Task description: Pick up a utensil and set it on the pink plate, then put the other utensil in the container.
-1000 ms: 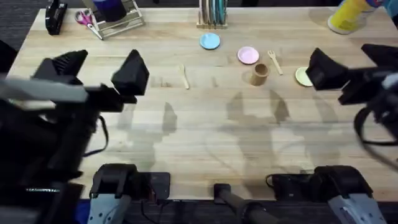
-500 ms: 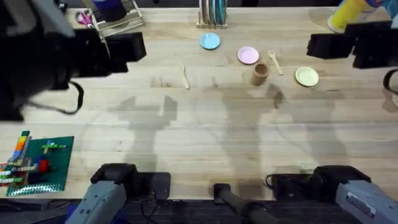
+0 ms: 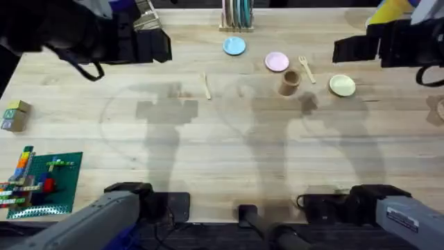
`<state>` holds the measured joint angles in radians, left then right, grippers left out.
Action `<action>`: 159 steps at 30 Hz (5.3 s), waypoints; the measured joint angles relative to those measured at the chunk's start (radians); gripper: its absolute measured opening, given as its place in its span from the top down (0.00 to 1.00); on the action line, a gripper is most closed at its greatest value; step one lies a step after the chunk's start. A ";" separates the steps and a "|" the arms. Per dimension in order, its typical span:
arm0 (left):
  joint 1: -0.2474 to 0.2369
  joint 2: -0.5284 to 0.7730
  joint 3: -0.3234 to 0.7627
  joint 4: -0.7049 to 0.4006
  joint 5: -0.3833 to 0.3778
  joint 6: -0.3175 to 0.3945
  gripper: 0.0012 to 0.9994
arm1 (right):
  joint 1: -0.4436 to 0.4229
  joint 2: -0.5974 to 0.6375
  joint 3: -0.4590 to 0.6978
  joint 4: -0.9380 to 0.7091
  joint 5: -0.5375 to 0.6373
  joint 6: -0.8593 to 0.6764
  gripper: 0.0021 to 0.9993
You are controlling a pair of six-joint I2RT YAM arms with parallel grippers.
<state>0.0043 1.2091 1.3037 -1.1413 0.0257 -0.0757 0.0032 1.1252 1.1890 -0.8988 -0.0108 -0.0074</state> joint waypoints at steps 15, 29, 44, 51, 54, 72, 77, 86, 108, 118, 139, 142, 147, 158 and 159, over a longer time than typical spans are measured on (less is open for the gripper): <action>-0.072 0.188 0.001 0.031 0.098 -0.086 0.00 | 0.000 0.000 0.001 -0.007 0.000 0.000 0.00; -0.254 0.575 0.008 0.268 0.014 -0.439 0.00 | 0.000 0.000 0.001 -0.017 0.000 0.000 0.00; -0.316 0.700 0.026 0.300 -0.092 -0.526 0.01 | 0.000 0.000 0.001 -0.018 0.000 0.000 0.00; -0.320 0.714 0.043 0.297 -0.086 -0.535 0.34 | 0.000 0.000 0.001 -0.019 0.000 0.000 0.00; -0.320 0.715 0.046 0.298 -0.078 -0.538 0.63 | 0.000 0.000 0.001 -0.019 0.000 0.000 0.00; -0.320 0.714 0.065 0.258 -0.037 -0.473 0.96 | 0.000 0.000 0.001 -0.019 0.000 0.000 0.00; -0.321 0.714 0.207 0.097 0.012 -0.272 0.96 | 0.000 0.000 0.001 -0.019 0.000 0.000 0.00; -0.341 0.714 0.530 0.037 0.089 0.016 0.96 | 0.000 0.000 0.001 -0.019 0.000 0.000 0.00; -0.585 0.890 0.783 0.242 0.132 0.106 0.96 | 0.000 0.000 0.002 -0.019 0.000 0.000 0.00; -0.611 1.030 0.782 0.286 0.135 0.106 0.96 | 0.000 0.000 0.002 -0.019 0.000 0.000 0.00; -0.609 1.167 0.782 0.300 0.135 0.095 0.96 | 0.000 0.000 0.002 -0.019 0.000 0.000 0.00; -0.609 1.167 0.782 0.307 0.135 0.094 0.96 | 0.000 0.000 0.002 -0.019 0.000 0.000 0.00; -0.609 1.167 0.782 0.321 0.135 0.093 0.96 | 0.000 0.000 0.002 -0.019 0.000 0.000 0.00; -0.609 1.167 0.782 0.323 0.137 0.073 0.61 | 0.000 0.000 0.002 -0.019 0.000 0.000 0.00; -0.609 1.167 0.782 0.323 0.137 0.075 0.49 | 0.000 0.000 0.002 -0.019 0.000 0.000 0.00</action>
<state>-0.6052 2.3760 2.0861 -0.8181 0.1631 -0.0008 0.0032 1.1252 1.1908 -0.9176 -0.0105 -0.0074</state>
